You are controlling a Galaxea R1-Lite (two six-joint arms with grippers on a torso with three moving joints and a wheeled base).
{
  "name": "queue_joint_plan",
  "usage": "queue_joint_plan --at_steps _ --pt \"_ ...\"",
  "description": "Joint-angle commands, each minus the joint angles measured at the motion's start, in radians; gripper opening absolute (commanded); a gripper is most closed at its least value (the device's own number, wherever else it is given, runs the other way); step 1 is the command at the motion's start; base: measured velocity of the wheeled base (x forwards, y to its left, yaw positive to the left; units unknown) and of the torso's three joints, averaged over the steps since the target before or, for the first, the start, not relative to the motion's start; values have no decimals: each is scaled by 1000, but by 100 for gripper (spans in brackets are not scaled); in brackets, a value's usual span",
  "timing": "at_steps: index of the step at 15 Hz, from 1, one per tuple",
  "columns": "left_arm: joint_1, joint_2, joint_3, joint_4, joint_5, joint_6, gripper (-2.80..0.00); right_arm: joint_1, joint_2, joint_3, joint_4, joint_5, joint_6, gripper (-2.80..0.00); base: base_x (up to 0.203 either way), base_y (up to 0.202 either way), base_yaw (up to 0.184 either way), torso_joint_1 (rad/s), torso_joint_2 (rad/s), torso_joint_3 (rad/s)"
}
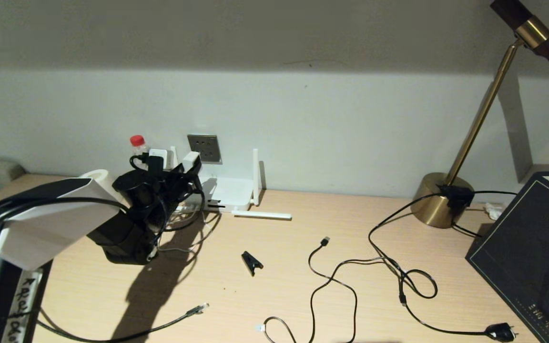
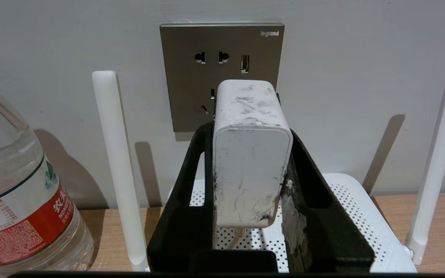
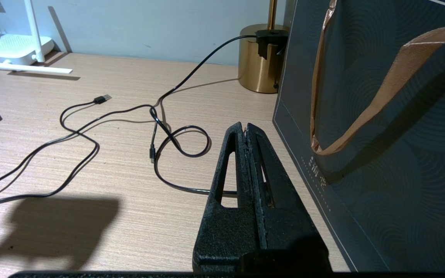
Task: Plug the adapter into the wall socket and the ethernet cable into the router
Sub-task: Align plug and socket
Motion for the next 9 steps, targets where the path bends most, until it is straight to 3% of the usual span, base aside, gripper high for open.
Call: queue_joint_plan --at_steps 1,9 --pt "1 1 -8 -7 0 0 -280 0 1 35 -1 1 0 -280 0 0 0 0 0 0" --pt "26 2 -38 14 -5 0 -280 0 1 35 -1 1 0 -280 0 0 0 0 0 0"
